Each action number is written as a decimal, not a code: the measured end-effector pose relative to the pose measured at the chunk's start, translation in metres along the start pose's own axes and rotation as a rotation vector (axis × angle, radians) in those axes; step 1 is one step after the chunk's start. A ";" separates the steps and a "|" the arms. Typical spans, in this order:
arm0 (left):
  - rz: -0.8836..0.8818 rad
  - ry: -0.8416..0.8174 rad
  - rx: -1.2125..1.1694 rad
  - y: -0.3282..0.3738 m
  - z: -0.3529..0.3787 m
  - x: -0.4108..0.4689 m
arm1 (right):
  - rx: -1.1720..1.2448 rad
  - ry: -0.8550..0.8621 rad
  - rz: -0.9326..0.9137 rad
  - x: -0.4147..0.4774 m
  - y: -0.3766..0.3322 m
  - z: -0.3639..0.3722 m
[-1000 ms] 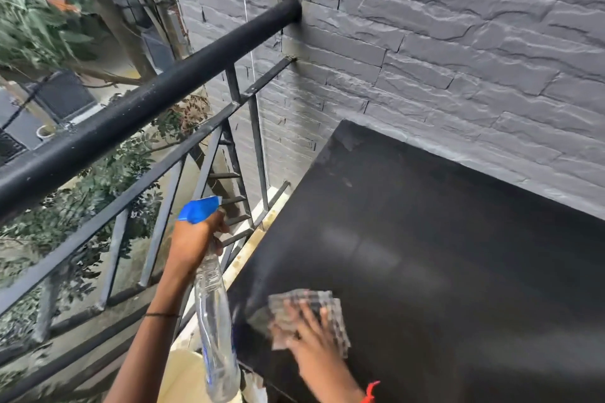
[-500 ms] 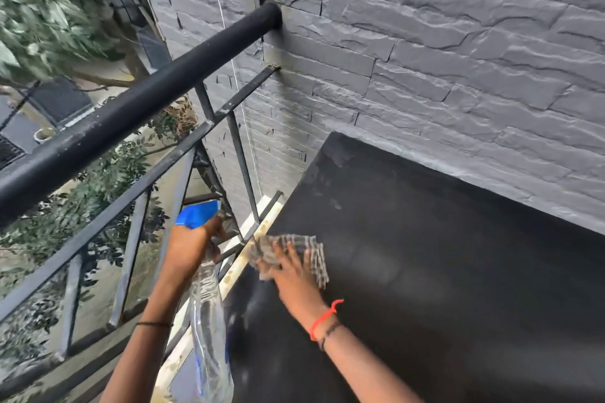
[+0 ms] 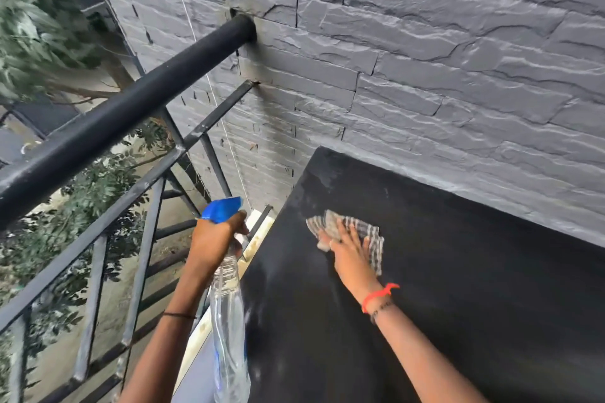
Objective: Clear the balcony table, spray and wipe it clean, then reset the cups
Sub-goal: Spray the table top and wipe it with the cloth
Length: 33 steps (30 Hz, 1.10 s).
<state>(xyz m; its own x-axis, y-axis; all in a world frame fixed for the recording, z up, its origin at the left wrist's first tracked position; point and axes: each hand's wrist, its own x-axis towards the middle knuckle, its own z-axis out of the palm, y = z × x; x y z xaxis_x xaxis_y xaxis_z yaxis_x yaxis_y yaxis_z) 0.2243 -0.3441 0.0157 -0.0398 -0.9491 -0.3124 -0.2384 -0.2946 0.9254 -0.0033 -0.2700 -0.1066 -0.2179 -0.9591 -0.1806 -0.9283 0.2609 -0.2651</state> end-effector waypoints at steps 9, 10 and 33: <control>0.022 0.002 0.019 0.019 0.021 0.015 | -0.015 -0.061 -0.343 0.028 -0.081 0.013; 0.018 0.003 0.015 0.020 0.021 0.017 | -0.018 -0.064 -0.382 0.015 -0.076 0.017; 0.029 -0.021 0.053 0.033 0.054 0.044 | -0.070 -0.128 -0.323 0.124 -0.044 -0.013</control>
<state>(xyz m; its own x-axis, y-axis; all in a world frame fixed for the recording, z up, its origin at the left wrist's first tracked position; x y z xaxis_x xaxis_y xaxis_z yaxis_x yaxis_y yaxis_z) 0.1619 -0.3895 0.0208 -0.0674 -0.9546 -0.2901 -0.2877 -0.2598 0.9218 0.0070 -0.4020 -0.1048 0.1262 -0.9681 -0.2165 -0.9623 -0.0665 -0.2636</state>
